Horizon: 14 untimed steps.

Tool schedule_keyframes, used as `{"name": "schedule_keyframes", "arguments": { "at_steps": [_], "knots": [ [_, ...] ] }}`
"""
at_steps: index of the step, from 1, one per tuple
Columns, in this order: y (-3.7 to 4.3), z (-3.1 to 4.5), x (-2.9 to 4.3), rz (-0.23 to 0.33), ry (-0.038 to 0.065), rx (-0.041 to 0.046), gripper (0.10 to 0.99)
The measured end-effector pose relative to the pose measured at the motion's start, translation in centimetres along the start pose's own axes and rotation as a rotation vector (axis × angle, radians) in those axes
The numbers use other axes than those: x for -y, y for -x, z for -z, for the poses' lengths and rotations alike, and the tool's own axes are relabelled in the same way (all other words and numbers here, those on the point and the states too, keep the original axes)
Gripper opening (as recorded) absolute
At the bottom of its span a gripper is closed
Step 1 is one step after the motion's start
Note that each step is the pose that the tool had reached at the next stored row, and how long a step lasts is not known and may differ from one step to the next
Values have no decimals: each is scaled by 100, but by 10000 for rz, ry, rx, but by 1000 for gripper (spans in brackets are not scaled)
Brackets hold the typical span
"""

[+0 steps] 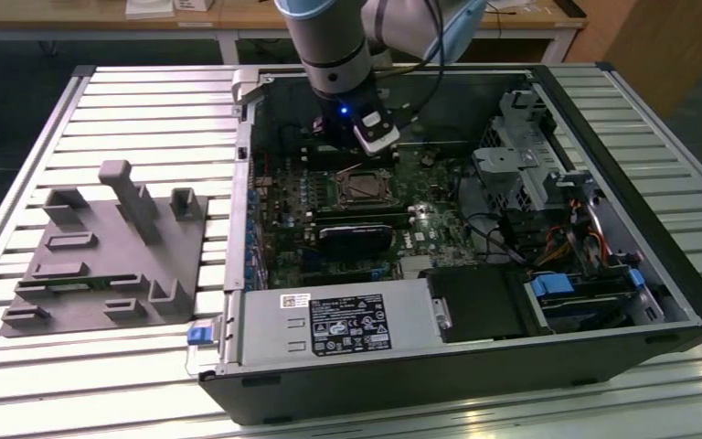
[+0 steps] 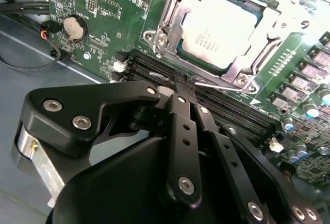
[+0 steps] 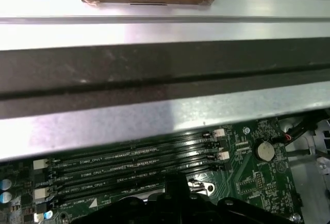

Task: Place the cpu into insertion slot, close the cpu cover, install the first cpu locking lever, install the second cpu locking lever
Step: 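Install the first cpu locking lever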

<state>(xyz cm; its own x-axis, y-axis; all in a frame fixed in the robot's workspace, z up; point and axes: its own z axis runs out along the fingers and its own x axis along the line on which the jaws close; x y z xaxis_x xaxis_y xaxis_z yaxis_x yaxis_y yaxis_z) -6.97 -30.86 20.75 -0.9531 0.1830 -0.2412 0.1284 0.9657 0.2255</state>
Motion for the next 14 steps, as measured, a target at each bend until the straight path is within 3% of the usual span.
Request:
{"name": "schedule_keyframes", "arguments": {
  "at_steps": [6, 14],
  "knots": [
    [-17, -39, 18, 47, 65, 259, 106],
    [-61, -45, 24, -85, 36, 338, 106]
  ]
}}
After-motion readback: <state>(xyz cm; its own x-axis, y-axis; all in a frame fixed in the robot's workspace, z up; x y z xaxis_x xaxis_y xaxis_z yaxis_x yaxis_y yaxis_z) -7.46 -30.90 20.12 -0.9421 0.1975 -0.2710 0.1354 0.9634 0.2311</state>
